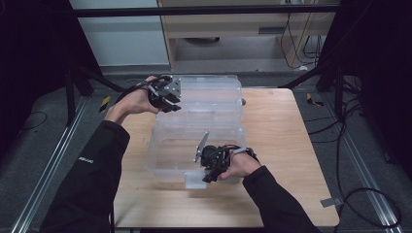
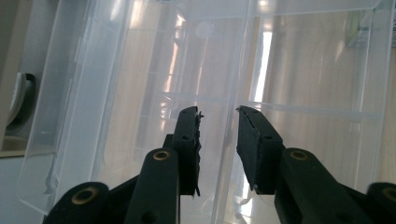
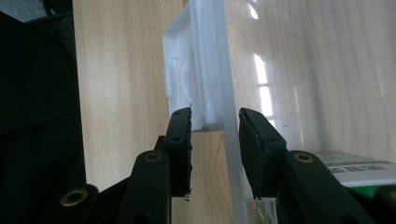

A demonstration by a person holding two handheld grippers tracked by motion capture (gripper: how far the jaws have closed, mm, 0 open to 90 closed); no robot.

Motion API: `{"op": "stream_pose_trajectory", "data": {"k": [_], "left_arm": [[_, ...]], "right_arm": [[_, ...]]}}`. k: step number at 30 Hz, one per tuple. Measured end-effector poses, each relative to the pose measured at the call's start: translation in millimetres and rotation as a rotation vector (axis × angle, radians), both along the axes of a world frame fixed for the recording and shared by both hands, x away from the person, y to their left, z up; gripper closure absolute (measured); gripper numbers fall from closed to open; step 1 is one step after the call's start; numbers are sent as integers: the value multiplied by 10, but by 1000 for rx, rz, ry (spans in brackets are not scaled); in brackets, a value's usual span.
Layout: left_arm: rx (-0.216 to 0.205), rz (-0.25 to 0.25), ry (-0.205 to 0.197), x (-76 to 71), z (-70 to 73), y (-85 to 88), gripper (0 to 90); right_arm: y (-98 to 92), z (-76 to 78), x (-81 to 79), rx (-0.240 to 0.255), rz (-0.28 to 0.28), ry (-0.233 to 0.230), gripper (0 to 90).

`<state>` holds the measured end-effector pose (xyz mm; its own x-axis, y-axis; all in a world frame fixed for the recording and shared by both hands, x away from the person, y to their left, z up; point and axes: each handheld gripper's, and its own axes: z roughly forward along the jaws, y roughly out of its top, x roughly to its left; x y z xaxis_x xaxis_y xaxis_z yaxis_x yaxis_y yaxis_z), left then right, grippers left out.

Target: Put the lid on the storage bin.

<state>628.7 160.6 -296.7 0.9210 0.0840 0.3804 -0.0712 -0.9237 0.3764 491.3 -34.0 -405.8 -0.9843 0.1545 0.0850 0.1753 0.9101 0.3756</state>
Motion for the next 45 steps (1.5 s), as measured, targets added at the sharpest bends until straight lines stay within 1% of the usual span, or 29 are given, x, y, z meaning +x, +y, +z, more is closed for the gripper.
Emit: {"op": "stream_pose_trajectory", "data": {"k": [1, 2, 5, 10, 14, 18, 20, 23, 26, 30, 32, 38, 40, 45], "left_arm": [[3, -2, -1, 6, -7, -7, 704], [4, -3, 5, 9, -14, -13, 707], [18, -15, 14, 19, -30, -45, 732], [45, -18, 25, 19, -57, -85, 764], [43, -17, 31, 14, -51, -84, 795], [54, -20, 29, -1, -46, -100, 816], [53, -24, 31, -13, -39, -112, 827], [68, -27, 28, -27, -29, -128, 843], [77, -25, 36, -47, -9, -137, 856], [74, -25, 35, -82, 1, -151, 864], [79, -27, 37, -97, 15, -157, 869], [92, -33, 47, -211, 73, -174, 877], [101, -43, 41, -265, 92, -181, 878], [99, -55, 30, -384, 106, -172, 879]], "right_arm": [[1, -1, -2, 0, -2, -1, 654], [1, 0, -2, 0, -2, -1, 654], [2, 0, 2, -1, -1, 1, 654], [3, -1, 4, -2, -2, 3, 654], [3, 0, 4, -2, -2, 1, 655], [5, 0, 2, -3, -8, 1, 655], [5, 1, 3, -5, -4, 1, 656], [6, 2, 0, -6, -6, -2, 657], [1, -3, -5, 1, -7, -7, 659], [5, 2, -4, -6, -9, -1, 659], [9, 1, -12, -8, -13, -7, 660], [14, 0, -20, -8, -19, -9, 661], [16, -1, -25, -7, -22, -12, 661], [16, -4, -32, -5, -22, -19, 662]]}}
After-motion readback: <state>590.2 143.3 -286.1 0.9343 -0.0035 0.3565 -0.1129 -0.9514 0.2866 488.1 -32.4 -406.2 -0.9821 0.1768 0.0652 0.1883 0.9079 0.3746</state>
